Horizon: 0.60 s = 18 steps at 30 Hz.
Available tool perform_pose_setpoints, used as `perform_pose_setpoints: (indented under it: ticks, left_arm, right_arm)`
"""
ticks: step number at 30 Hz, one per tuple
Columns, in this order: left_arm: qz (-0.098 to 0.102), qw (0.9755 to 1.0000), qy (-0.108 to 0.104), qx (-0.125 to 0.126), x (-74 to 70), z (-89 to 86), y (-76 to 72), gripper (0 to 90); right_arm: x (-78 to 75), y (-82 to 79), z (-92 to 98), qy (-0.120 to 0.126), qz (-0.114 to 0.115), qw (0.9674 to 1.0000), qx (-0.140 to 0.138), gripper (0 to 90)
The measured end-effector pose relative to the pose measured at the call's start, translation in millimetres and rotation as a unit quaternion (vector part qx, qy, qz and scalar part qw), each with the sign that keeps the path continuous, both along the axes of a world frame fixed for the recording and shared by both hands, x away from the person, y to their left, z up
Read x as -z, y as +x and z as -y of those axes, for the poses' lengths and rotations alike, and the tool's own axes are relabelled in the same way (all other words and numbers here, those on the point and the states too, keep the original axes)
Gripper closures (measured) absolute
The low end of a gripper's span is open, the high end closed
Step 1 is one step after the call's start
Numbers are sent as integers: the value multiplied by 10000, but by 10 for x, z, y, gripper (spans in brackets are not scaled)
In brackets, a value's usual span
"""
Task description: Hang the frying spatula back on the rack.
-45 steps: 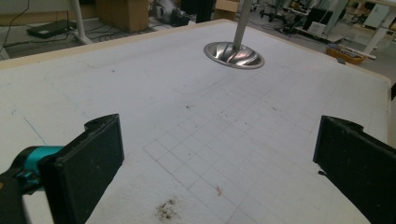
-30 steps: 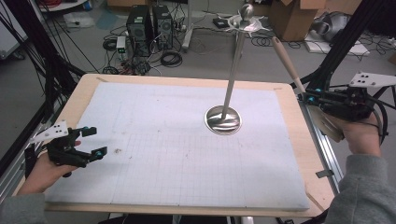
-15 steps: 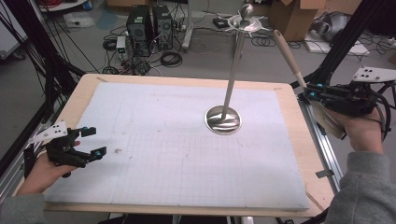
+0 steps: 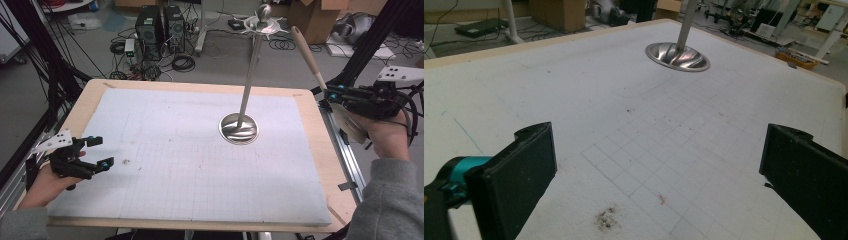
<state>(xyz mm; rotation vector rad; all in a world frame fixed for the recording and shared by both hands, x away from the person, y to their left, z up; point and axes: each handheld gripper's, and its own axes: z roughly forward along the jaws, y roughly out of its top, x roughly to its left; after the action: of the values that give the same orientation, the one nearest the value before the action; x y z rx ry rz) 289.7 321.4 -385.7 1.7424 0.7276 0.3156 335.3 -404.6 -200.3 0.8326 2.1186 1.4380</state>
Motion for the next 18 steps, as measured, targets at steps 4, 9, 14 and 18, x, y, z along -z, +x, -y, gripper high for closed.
perform_pose_setpoints:
  ticks: [4,9,14,18]
  left_arm:
    - [-6,10000,16,8,1,-1,-2,22]
    - [-10,10000,-1,31,3,5,-7,22]
    - [-21,10000,14,29,11,3,-7,22]
    - [-17,10000,-17,29,9,-3,-11,22]
  right_arm:
    - [-2,13,1,-12,-4,10000,7,779]
    - [3,29,2,13,-11,10000,12,779]
    - [6,47,-9,45,-15,10000,-42,779]
    - [16,63,-13,39,-59,10000,-20,778]
